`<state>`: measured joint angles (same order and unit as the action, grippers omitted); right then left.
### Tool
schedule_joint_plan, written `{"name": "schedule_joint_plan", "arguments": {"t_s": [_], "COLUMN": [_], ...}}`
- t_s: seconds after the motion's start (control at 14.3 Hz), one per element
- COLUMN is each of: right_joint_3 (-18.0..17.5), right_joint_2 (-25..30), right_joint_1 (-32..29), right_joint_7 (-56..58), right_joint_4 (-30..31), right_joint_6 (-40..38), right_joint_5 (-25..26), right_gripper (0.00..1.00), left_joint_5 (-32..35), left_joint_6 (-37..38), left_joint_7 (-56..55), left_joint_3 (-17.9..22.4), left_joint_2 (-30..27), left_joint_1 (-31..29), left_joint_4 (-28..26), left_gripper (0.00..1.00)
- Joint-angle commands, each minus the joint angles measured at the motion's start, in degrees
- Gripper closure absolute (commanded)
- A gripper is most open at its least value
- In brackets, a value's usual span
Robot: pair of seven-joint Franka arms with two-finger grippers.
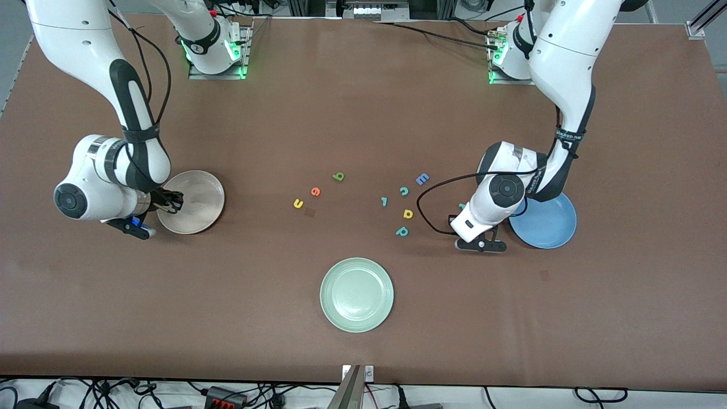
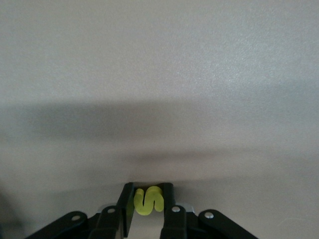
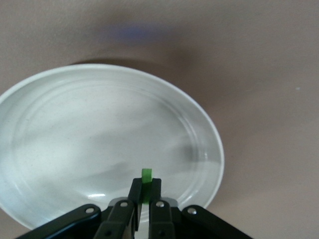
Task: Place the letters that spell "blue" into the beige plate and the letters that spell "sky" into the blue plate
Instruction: 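Drop the green l on the beige plate while the left gripper grasps the s, then drop the yellow s on the blue plate while the right gripper reaches the u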
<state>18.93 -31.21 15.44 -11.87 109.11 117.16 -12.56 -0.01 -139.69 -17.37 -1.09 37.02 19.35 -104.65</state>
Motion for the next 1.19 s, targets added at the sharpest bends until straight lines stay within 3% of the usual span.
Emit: {"name": "schedule_joint_plan", "arguments": {"t_s": [0.0, 0.07, 0.21, 0.35, 0.7, 0.77, 0.84, 0.91, 1.12], "right_joint_3": [-0.3, -0.3, -0.5, -0.6, -0.9, -0.9, -0.9, -0.9, -0.9], "right_joint_2": [0.3, 0.3, 0.4, 0.4, 0.2, -0.2, -0.5, -0.8, -2.6], "right_joint_1": [0.8, 0.8, 0.6, 5.4, 14.1, 16.4, 17.8, 19.2, 22.9], "right_joint_7": [0.2, -0.1, 0.7, 0.4, -0.3, -0.3, -0.5, -2.6, -13.5], "right_joint_4": [-0.3, -0.7, -2.5, -5.8, -8.7, -8.7, -8.7, -9.0, -9.1], "right_joint_6": [0.4, 0.5, 0.2, -0.3, 0.5, 1.1, 1.8, 2.0, 4.8], "right_joint_5": [-0.8, -1.0, -0.7, -0.4, -1.0, -0.9, -1.0, -1.1, -1.1], "right_gripper": [0.49, 0.0, 0.0, 0.0, 0.0, 0.0, 0.0, 0.0, 0.0], "left_joint_5": [1.0, 1.3, 1.3, 1.3, 1.4, 1.3, 1.2, 0.9, 0.8], "left_joint_6": [8.0, 13.0, 23.3, 27.6, 27.7, 27.3, 27.3, 27.4, 27.9], "left_joint_7": [0.0, 0.7, 6.4, 8.7, 13.0, 14.0, 14.0, 13.9, 12.9], "left_joint_3": [0.6, 1.0, 1.0, 1.0, 0.5, 0.5, 0.4, 0.3, -0.9], "left_joint_2": [-4.3, -5.9, -8.2, -9.1, -7.1, -6.4, -5.9, -5.7, -6.3], "left_joint_1": [-0.5, -1.2, -4.8, -8.0, -15.5, -15.9, -16.1, -16.0, -14.8], "left_joint_4": [0.7, 2.2, 4.3, 4.6, 3.2, 3.1, 3.1, 3.1, 3.7], "left_gripper": [0.94, 0.97, 0.99, 0.99, 0.96, 0.84, 0.37, 0.0, 0.0]}}
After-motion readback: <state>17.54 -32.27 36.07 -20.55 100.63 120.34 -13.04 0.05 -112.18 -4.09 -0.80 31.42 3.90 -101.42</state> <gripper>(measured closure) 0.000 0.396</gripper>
